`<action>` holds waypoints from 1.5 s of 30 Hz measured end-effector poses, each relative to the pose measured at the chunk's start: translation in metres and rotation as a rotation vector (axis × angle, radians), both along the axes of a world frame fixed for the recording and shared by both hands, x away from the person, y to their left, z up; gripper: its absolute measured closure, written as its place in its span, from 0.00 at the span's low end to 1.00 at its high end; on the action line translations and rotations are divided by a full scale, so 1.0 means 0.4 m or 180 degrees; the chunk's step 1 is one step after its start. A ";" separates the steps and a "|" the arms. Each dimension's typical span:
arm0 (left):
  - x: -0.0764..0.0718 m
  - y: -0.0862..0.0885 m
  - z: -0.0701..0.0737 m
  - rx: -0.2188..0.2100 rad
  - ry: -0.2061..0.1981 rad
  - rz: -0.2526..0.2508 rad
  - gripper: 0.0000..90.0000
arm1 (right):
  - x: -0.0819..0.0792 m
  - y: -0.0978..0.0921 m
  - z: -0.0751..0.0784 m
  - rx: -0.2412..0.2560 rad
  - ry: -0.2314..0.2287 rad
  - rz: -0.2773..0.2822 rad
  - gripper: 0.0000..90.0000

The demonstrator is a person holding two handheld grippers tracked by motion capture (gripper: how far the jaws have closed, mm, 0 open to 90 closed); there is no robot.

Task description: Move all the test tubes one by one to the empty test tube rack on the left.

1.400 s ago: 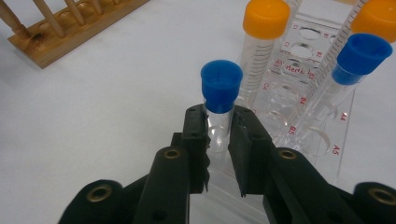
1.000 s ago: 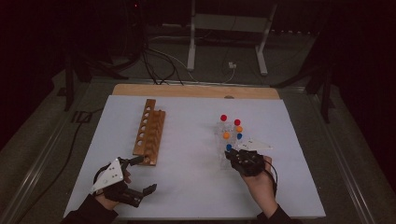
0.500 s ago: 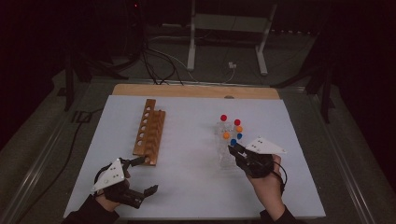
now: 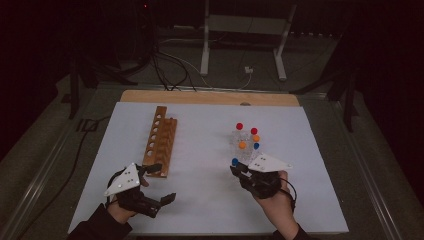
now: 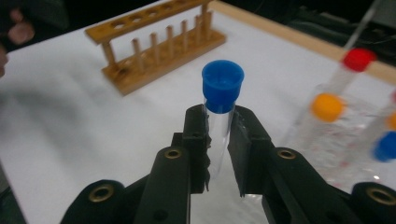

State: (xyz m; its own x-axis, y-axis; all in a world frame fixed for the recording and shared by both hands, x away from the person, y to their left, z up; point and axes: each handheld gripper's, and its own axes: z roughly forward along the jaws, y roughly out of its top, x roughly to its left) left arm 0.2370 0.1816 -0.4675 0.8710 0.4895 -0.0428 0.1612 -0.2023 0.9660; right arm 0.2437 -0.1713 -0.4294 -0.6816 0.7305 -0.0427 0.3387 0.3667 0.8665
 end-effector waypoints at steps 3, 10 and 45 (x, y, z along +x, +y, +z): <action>0.002 -0.012 0.008 0.0024 0.0041 -0.0008 0.01 | 0.001 0.018 -0.018 -0.0039 0.0090 0.0088 0.85; 0.004 -0.062 0.035 -0.0024 -0.0003 -0.0237 0.01 | -0.005 0.047 -0.039 -0.0061 0.0197 0.0240 0.85; 0.053 -0.252 0.052 0.0210 0.0108 -0.0372 0.51 | -0.027 0.090 -0.056 -0.0090 0.0305 0.0488 0.85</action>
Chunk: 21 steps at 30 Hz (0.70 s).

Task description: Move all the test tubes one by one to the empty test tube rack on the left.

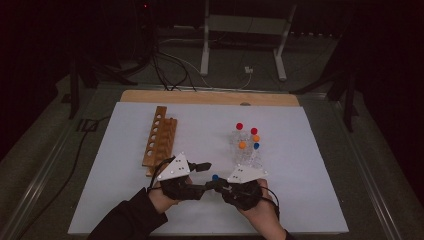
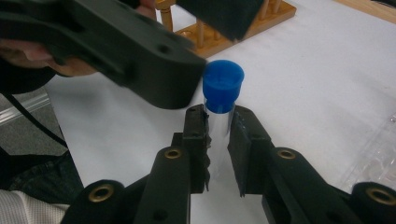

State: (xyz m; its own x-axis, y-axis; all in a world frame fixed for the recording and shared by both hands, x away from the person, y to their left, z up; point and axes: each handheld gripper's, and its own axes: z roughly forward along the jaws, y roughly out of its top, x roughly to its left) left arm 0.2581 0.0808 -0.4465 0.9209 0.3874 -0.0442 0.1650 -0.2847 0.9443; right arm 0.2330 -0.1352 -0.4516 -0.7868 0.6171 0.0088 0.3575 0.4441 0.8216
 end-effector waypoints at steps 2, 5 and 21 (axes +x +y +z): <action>0.001 -0.003 -0.001 0.0013 -0.0001 -0.0005 0.57 | -0.001 0.000 0.001 -0.0001 -0.0005 0.0000 0.85; 0.002 -0.010 -0.004 0.0055 -0.0005 -0.0008 0.65 | 0.000 0.000 0.001 -0.0002 -0.0006 -0.0003 0.85; 0.003 -0.014 -0.009 0.0178 -0.0041 -0.0054 0.86 | 0.003 -0.001 -0.002 0.0007 0.0006 -0.0020 0.85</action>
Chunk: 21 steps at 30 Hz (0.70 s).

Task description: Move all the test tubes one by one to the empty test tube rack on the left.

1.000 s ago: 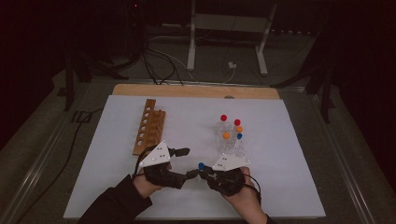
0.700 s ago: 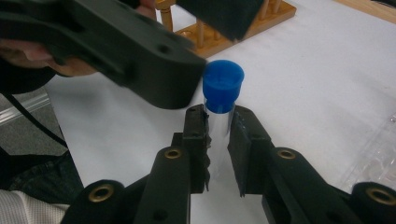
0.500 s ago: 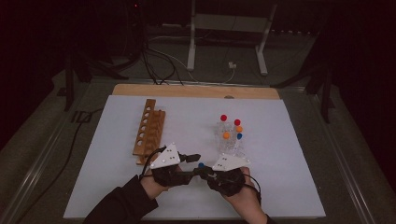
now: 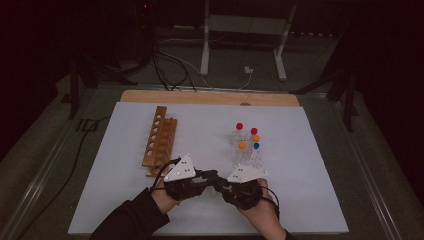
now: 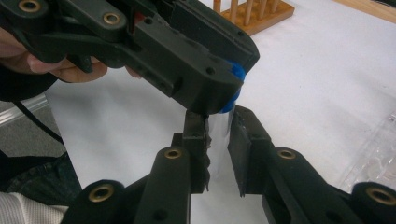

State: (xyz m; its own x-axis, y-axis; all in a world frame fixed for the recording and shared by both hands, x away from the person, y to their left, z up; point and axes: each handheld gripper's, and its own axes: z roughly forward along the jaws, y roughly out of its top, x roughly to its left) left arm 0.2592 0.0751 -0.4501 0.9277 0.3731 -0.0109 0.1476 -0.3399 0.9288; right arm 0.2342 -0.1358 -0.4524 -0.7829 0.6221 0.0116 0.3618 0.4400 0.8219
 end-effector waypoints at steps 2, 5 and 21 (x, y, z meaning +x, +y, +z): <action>-0.001 0.000 0.000 0.0001 -0.0018 0.0003 0.86 | 0.000 0.000 0.001 0.0003 -0.0004 0.0000 0.85; -0.004 -0.002 0.003 0.0020 -0.0068 0.0000 0.86 | 0.000 -0.001 0.001 0.0043 -0.0009 -0.0001 0.84; 0.041 0.068 0.069 -0.0093 -0.0122 0.0180 0.87 | -0.002 -0.036 0.012 0.0328 -0.0170 -0.0142 0.23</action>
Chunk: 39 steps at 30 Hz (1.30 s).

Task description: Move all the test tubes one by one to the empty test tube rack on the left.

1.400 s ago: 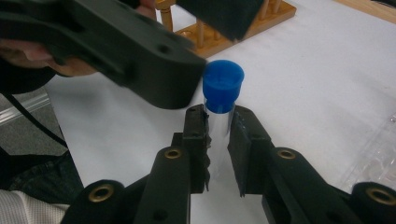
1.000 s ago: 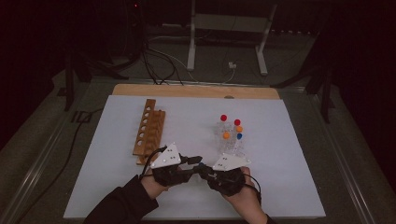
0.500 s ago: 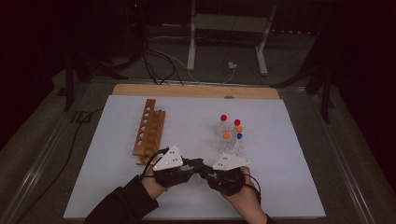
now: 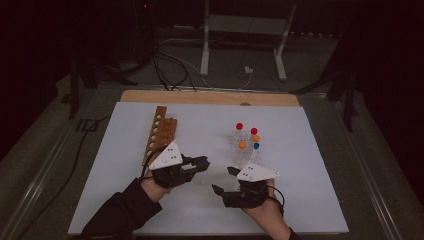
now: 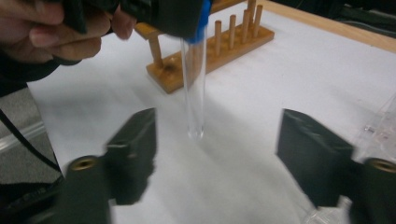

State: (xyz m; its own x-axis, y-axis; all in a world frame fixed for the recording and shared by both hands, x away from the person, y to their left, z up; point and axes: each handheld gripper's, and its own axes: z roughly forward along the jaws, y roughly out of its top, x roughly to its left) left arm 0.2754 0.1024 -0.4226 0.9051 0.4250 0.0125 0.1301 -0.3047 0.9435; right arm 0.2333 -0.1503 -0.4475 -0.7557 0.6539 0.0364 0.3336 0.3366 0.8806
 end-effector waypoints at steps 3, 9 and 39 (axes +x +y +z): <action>0.013 0.016 0.019 -0.0022 -0.0036 0.0061 0.87 | 0.000 -0.007 0.003 0.0086 -0.0032 -0.0027 0.14; 0.039 0.038 0.047 -0.0023 -0.0104 0.0182 0.87 | 0.003 -0.027 0.007 0.0171 -0.0054 -0.0080 0.00; 0.240 0.171 0.144 -0.0024 -0.0209 0.0961 0.87 | 0.006 -0.068 0.016 0.0284 -0.0081 -0.0102 0.00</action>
